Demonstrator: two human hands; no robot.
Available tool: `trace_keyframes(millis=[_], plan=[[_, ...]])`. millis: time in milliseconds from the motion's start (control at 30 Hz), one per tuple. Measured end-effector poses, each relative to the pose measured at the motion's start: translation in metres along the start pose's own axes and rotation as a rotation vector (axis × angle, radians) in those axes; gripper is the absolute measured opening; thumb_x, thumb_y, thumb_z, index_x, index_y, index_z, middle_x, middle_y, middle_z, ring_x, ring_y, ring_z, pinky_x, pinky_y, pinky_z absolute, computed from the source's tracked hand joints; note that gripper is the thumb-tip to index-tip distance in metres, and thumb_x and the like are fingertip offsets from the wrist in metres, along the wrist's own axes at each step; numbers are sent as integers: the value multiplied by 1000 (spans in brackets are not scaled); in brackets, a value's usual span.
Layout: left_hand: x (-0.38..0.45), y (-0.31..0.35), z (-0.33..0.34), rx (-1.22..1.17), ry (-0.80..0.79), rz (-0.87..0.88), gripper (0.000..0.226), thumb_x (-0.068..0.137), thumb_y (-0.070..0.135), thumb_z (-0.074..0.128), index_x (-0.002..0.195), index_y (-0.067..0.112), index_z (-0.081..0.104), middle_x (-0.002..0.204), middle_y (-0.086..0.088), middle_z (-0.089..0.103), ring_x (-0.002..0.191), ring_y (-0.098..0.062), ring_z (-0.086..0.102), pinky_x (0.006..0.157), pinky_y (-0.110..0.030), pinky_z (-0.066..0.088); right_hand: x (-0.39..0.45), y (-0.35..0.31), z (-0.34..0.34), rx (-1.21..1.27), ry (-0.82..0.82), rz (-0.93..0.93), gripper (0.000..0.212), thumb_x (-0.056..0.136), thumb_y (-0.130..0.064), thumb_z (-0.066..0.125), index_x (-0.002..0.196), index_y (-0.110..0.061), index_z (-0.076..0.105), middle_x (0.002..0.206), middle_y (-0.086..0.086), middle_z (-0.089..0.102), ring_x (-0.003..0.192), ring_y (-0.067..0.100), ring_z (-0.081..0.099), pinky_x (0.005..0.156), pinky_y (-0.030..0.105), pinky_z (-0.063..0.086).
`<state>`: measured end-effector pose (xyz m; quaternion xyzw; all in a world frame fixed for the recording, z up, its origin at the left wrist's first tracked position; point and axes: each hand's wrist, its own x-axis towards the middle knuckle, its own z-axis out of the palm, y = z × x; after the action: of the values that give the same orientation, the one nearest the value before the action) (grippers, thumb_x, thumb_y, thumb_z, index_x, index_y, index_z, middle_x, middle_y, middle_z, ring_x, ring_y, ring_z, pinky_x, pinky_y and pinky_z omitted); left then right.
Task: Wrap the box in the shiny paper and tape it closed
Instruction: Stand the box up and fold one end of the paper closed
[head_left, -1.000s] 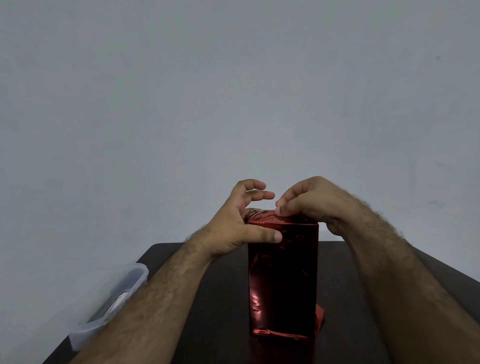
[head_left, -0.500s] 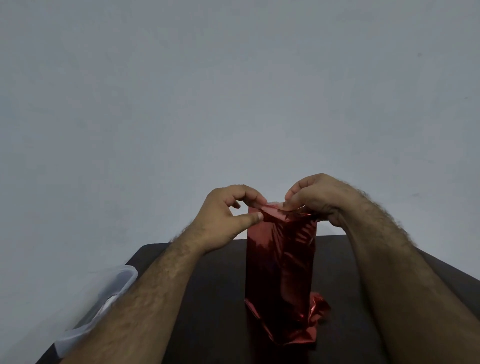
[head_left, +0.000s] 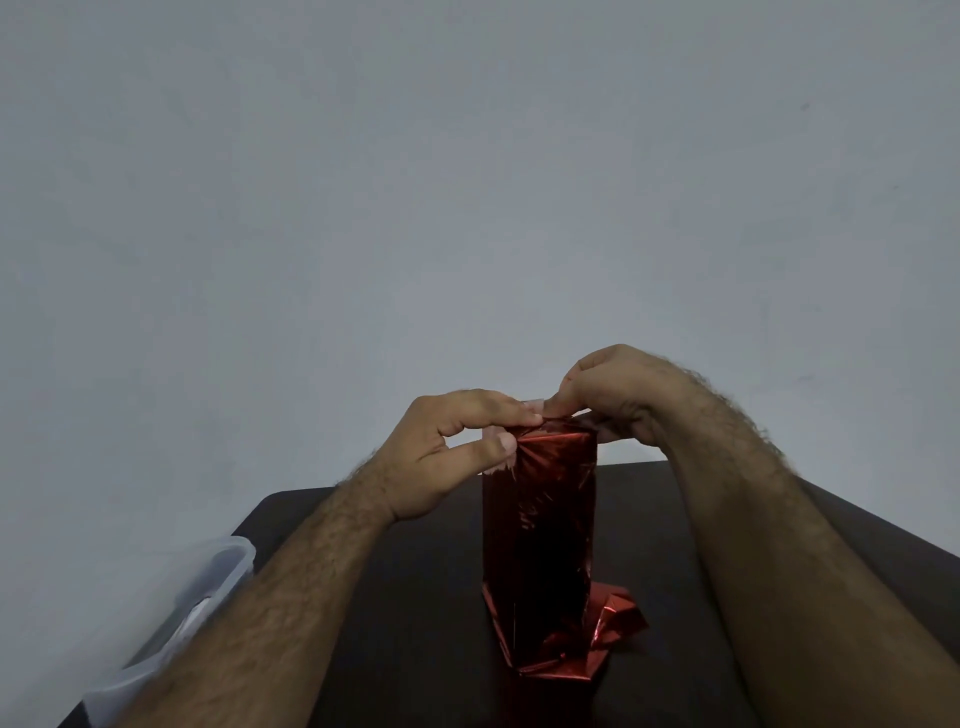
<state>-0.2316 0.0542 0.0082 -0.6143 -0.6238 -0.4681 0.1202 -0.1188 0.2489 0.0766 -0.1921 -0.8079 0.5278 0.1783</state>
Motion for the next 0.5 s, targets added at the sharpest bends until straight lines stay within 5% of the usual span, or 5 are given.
trace_keyframes(millis=[200, 300, 500], plan=[[2, 0, -1, 13, -40, -13, 41, 99, 39, 60, 126, 14, 76, 127, 7, 75, 128, -23, 66, 108, -31, 50, -1, 2, 1, 48, -44, 18, 20, 82, 0, 84, 97, -4, 73, 99, 8, 82, 84, 22, 79, 77, 32, 65], [1, -2, 1, 25, -40, -12, 41, 98, 41, 60, 126, 15, 75, 125, 6, 75, 126, -22, 66, 107, -28, 49, -4, 4, -2, 106, -1, 18, 14, 87, 6, 77, 99, -2, 72, 102, 12, 81, 80, 25, 81, 69, 32, 64], [0, -5, 7, 27, -62, 0, 34, 98, 42, 63, 128, 27, 69, 131, 15, 71, 131, -19, 63, 110, -34, 48, -7, 28, -15, 165, 236, -46, 11, 102, -14, 63, 107, -7, 70, 103, 11, 74, 77, 25, 77, 60, 32, 62]])
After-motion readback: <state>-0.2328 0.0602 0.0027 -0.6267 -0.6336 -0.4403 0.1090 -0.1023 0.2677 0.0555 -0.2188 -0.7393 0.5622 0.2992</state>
